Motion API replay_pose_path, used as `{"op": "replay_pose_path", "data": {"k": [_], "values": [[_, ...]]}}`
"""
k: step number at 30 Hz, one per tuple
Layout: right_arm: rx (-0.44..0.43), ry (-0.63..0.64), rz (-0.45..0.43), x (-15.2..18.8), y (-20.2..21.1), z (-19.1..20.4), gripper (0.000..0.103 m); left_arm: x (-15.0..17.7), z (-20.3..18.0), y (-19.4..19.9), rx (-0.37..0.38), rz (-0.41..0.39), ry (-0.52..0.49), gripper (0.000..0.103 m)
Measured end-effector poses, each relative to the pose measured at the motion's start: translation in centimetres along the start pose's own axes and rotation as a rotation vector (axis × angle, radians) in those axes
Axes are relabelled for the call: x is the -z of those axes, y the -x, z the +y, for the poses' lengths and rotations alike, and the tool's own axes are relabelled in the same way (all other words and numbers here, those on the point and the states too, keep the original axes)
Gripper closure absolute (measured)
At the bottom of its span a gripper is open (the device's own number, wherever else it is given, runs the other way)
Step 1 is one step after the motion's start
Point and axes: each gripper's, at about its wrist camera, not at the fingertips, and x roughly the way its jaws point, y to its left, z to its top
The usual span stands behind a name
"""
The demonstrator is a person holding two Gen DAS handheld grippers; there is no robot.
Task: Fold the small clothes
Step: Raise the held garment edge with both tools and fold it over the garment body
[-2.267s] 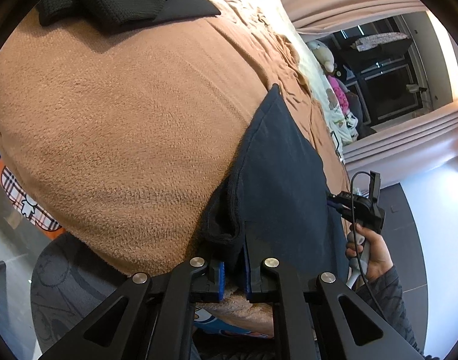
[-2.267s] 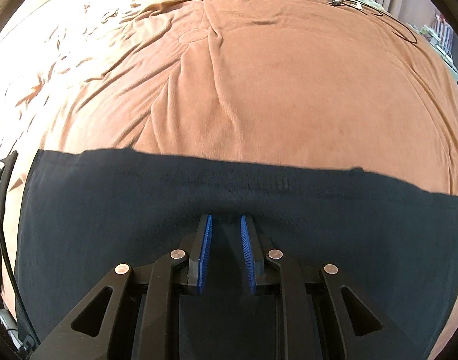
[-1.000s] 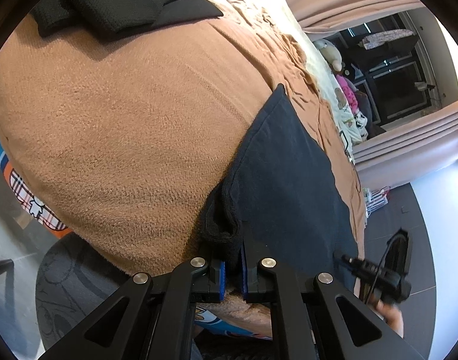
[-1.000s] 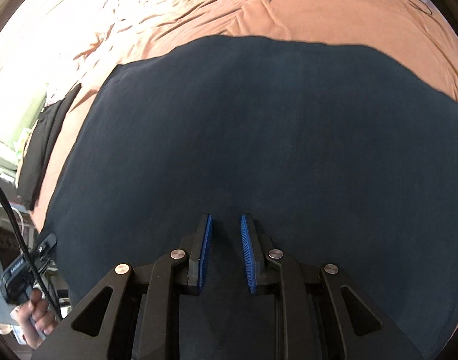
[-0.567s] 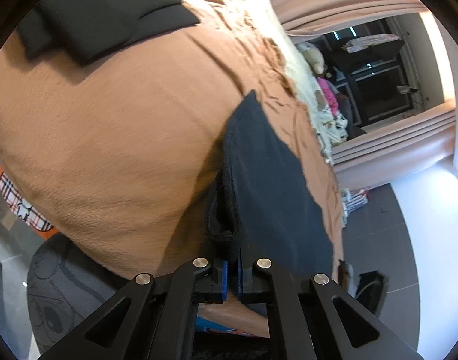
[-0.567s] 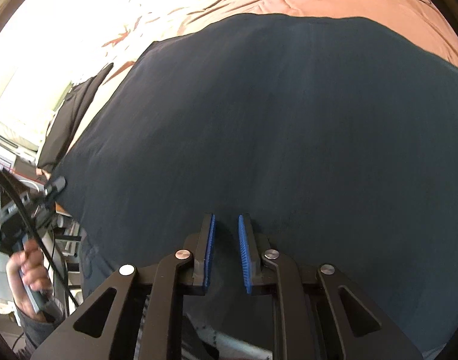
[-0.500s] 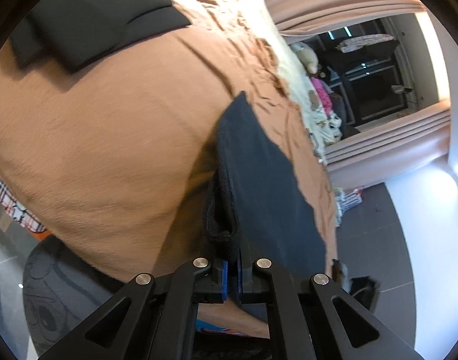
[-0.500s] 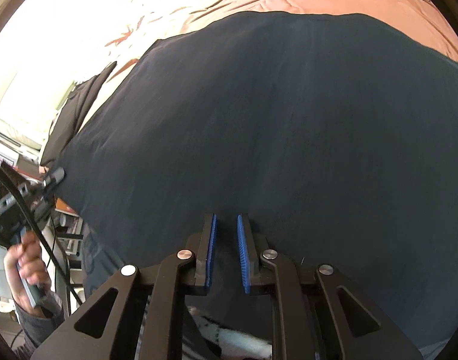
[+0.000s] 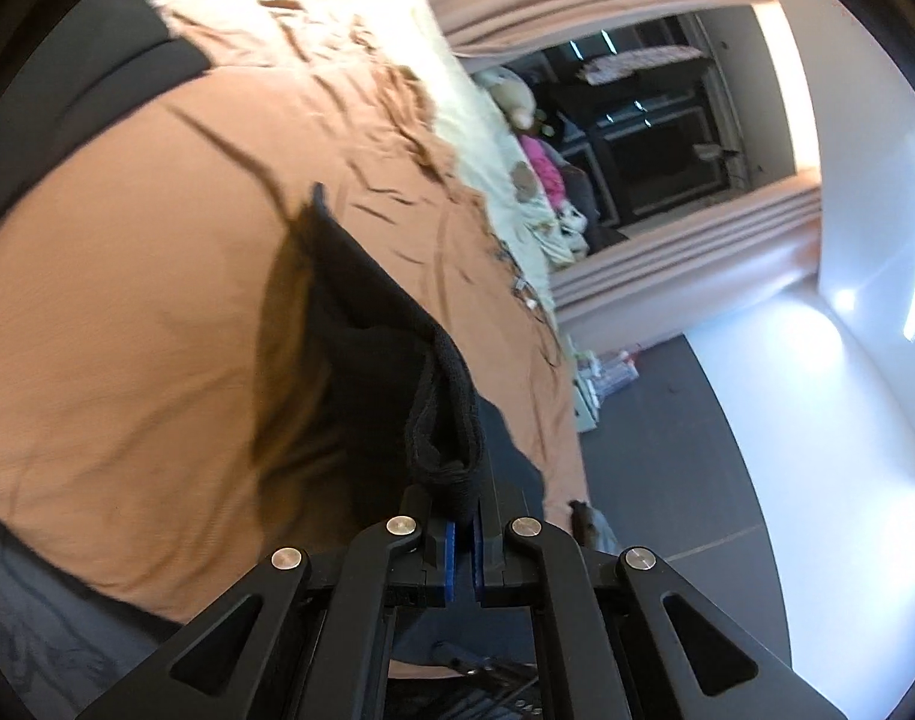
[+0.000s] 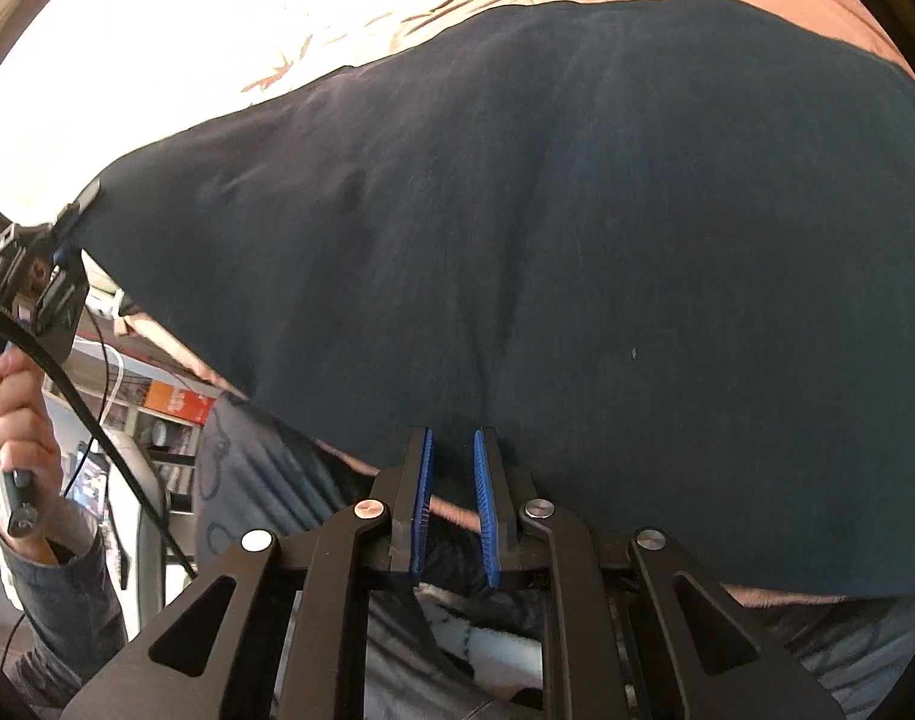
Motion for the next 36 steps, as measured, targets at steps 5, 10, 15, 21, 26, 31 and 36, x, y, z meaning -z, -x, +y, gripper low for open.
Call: {"op": "replay_pose_path", "data": {"k": [5,10,15,21,26,31,36], "values": [[-0.010,-0.032,-0.065,0.6,1.6,-1.1,0.101,-0.3,-3.5,-1.7,0.040,0.039,-0.041,0.101],[-0.033,-0.079,-0.132,1.3,4.0,-2.6,0.101,-0.4,-6.2,-3.5,0.072,0.073,-0.062,0.101],[-0.049,-0.120,-0.187,2.1,5.9,-4.0,0.100,-0.2,-9.1,-5.1,0.104,0.104,-0.093,0.100],[0.001,-0.185,-0.260,3.3,8.7,-6.1,0.100,0.1,-12.0,-7.3,0.120,0.138,-0.127,0.100],[-0.015,-0.192,-0.296,4.3,10.0,-6.8,0.099,1.0,-13.6,-9.8,0.118,0.180,-0.148,0.100],[-0.020,-0.206,-0.304,5.2,10.5,-8.1,0.090,2.6,-15.3,-12.6,0.114,0.234,-0.175,0.100],[-0.018,-0.246,-0.337,5.9,11.6,-10.2,0.065,4.5,-16.3,-15.5,0.101,0.299,-0.199,0.100]]}}
